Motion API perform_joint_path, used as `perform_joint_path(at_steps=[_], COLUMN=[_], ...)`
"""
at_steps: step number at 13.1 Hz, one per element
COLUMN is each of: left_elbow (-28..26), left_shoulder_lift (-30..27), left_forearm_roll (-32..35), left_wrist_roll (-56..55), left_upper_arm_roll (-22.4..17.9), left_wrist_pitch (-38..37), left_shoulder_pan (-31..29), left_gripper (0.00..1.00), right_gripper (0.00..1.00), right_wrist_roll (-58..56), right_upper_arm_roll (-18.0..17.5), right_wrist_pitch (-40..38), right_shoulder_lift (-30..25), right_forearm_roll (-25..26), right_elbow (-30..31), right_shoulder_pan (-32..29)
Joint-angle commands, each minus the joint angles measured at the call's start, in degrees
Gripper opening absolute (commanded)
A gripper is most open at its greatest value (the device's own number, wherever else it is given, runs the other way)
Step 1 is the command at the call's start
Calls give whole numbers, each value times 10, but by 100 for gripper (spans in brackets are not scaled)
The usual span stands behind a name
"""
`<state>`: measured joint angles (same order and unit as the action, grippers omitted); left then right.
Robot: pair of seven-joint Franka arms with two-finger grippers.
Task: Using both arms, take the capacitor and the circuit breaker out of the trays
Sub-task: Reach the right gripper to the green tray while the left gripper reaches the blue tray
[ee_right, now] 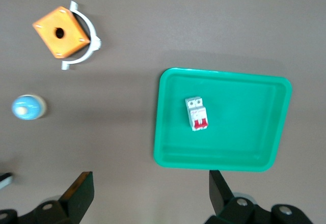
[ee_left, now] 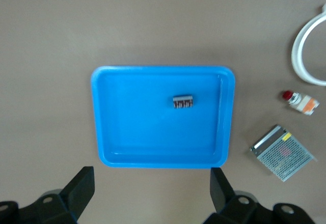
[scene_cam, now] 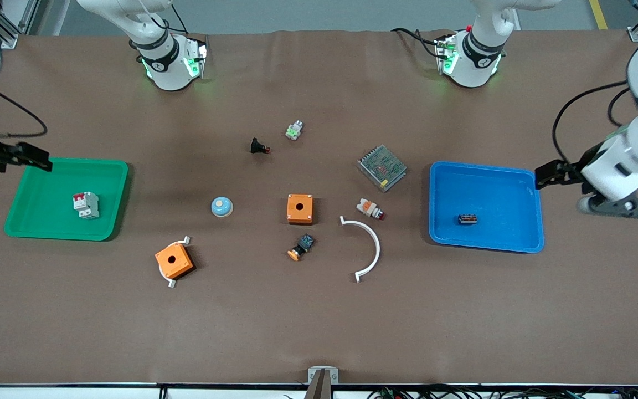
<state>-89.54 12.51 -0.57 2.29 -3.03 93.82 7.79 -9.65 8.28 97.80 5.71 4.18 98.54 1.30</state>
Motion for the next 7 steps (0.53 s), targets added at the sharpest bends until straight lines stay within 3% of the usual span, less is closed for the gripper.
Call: perform_joint_path(at_steps=[1, 5, 7], left_elbow=[-28, -120, -141], left_shoulder_lift=[29, 59, 93], left_forearm_roll=[3, -13, -21], left_wrist_roll=[-4, -8, -8], left_upper_arm_roll=[6, 8, 8], left_wrist_pitch=[16, 147, 201], left_shoulder_pan=[5, 4, 7], left_gripper=[100, 100, 100], right_gripper=[100, 100, 100], right_wrist_roll=[-28, -128, -162], right_upper_arm_roll=[6, 4, 5], right_wrist_pitch=[68, 134, 145], right_shoulder_lift=[32, 104, 142], right_forearm_roll=[16, 14, 17], right_elbow=[44, 69, 70], right_shoulder_pan=[-9, -58, -60])
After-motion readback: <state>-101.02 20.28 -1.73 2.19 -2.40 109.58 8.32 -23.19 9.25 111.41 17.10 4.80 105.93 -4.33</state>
